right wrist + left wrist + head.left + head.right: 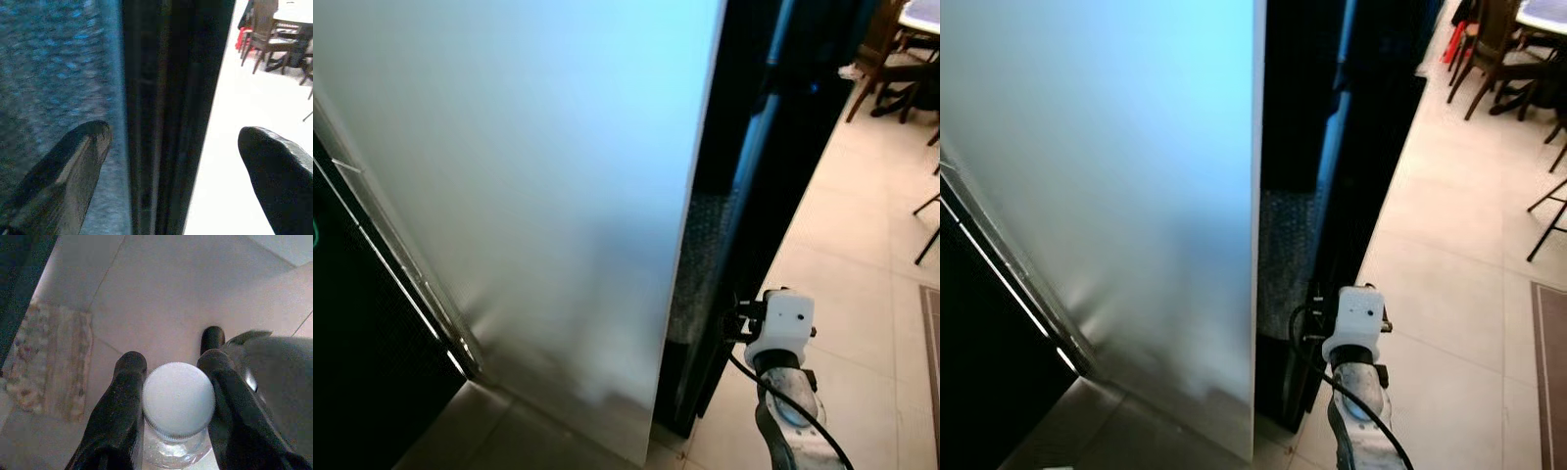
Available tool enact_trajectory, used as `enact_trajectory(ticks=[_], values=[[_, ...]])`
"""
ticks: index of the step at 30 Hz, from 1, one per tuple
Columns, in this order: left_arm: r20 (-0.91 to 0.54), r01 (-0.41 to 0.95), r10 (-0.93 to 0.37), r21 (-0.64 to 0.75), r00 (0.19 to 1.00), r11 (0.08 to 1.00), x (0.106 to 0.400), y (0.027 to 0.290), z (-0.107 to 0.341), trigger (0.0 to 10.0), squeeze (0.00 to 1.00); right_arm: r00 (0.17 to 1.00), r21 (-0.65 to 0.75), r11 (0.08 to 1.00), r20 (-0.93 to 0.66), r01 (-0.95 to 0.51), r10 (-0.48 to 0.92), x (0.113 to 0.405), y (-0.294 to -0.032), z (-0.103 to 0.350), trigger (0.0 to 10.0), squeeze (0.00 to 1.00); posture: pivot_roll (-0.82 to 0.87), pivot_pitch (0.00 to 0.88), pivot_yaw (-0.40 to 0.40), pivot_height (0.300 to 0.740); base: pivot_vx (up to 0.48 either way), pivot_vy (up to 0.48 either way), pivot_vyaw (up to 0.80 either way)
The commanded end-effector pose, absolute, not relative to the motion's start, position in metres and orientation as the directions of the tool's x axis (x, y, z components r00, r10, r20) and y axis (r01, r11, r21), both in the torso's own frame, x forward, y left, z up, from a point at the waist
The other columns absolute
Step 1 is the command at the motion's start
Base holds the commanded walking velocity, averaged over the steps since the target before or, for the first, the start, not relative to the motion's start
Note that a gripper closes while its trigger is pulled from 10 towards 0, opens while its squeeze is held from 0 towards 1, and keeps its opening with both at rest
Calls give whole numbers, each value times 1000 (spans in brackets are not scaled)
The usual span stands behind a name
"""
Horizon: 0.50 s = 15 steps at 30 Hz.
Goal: Restocking fridge
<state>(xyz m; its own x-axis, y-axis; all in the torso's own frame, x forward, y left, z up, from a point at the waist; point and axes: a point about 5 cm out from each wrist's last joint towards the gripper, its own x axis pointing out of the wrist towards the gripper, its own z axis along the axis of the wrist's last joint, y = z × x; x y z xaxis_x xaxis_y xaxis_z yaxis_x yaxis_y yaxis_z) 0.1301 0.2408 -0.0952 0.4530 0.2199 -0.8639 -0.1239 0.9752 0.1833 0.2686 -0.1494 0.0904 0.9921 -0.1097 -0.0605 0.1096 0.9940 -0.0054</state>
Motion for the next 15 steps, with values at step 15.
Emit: enact_trajectory(ticks=[15], values=[[-866,-124,223,187,447,975,131,239,-96,10000,0,986,100,984,-93,149,-140,292,-152,95,10000,0,38,0,-1,740,0,0,0]])
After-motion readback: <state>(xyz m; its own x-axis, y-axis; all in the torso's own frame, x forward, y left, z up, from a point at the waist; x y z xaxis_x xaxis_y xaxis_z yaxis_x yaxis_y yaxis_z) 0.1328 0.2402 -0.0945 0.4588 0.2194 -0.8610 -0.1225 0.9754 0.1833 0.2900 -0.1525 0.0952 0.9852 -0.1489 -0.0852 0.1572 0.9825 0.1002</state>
